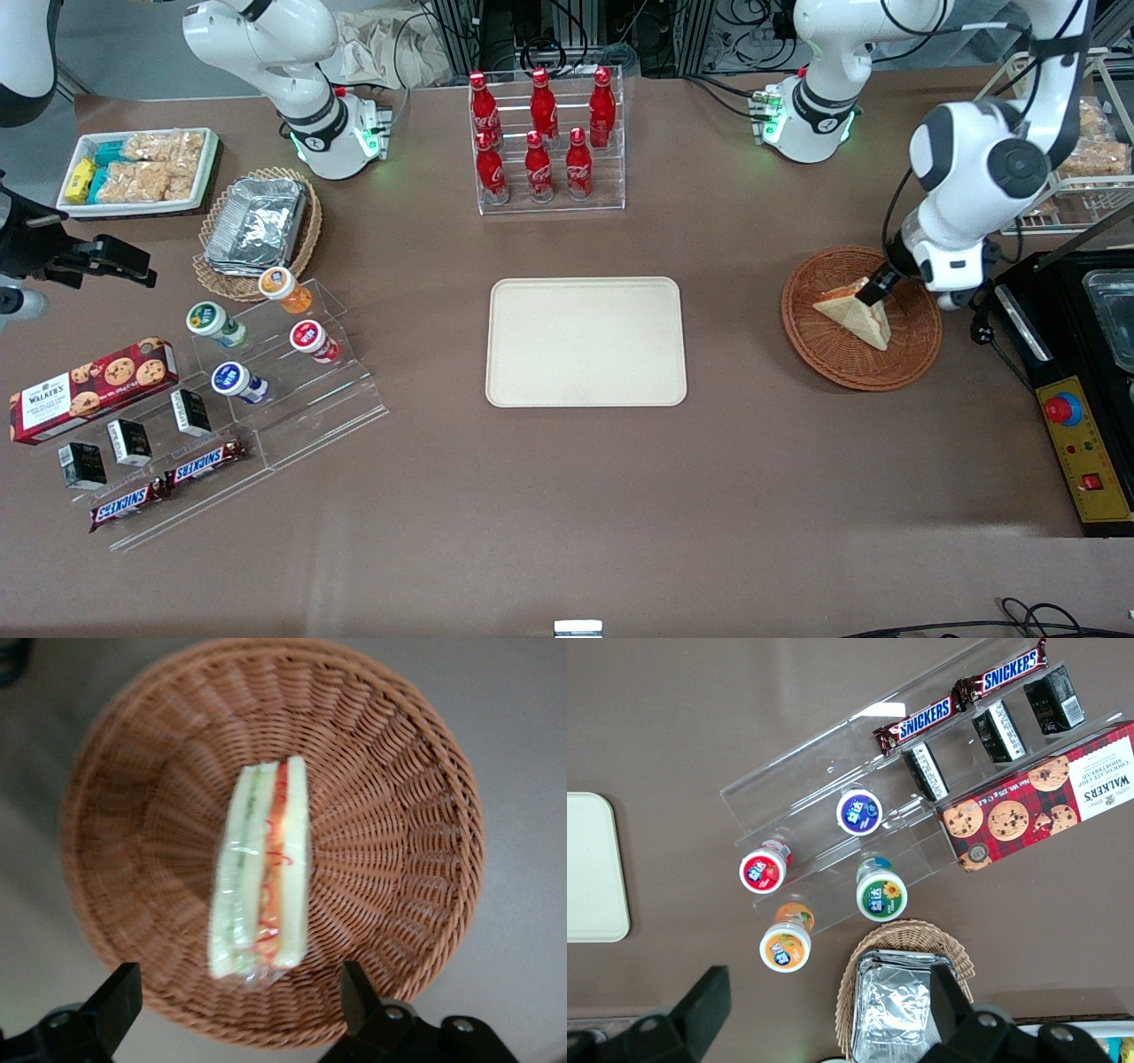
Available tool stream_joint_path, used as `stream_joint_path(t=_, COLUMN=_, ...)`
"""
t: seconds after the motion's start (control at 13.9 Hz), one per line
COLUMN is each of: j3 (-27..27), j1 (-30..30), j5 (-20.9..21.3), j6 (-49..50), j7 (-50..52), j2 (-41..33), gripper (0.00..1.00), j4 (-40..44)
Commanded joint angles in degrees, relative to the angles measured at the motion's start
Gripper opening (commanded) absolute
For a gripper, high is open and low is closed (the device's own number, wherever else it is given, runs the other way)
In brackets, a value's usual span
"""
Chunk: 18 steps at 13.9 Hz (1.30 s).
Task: Place sandwich from basket to tray
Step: 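Lower the left gripper and close it on the wrapped sandwich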
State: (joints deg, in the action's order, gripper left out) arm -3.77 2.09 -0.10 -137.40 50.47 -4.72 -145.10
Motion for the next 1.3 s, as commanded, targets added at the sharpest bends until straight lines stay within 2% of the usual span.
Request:
stream_joint_path(t=0.0, j3=-1.1, j1=-0.2, j5=0.5, j6=-4.0, j7=2.7, j2=4.4, gripper=1.0, j4=0.1)
stream_joint_path(t=0.5, j3=-1.1, j1=0.0, j5=0.8, j6=-4.4, j7=2.9, j2=4.9, gripper=1.0, j4=-0.5)
stream_joint_path(t=1.01, j3=-0.9, j1=0.5, j5=1.9, j6=-8.8, j7=2.8, j2=9.2, gripper=1.0, j4=-0.4)
stream_joint_path(t=1.08, j3=-0.9, j1=0.5, j5=2.9, j6=-9.0, j7=2.9, j2=9.6, gripper=0.99, j4=-0.3)
stream_joint_path(t=1.23, j3=-0.7, j1=0.5, j5=3.4, j6=-9.5, j7=2.9, j2=10.4, gripper=0.89, j4=-0.2)
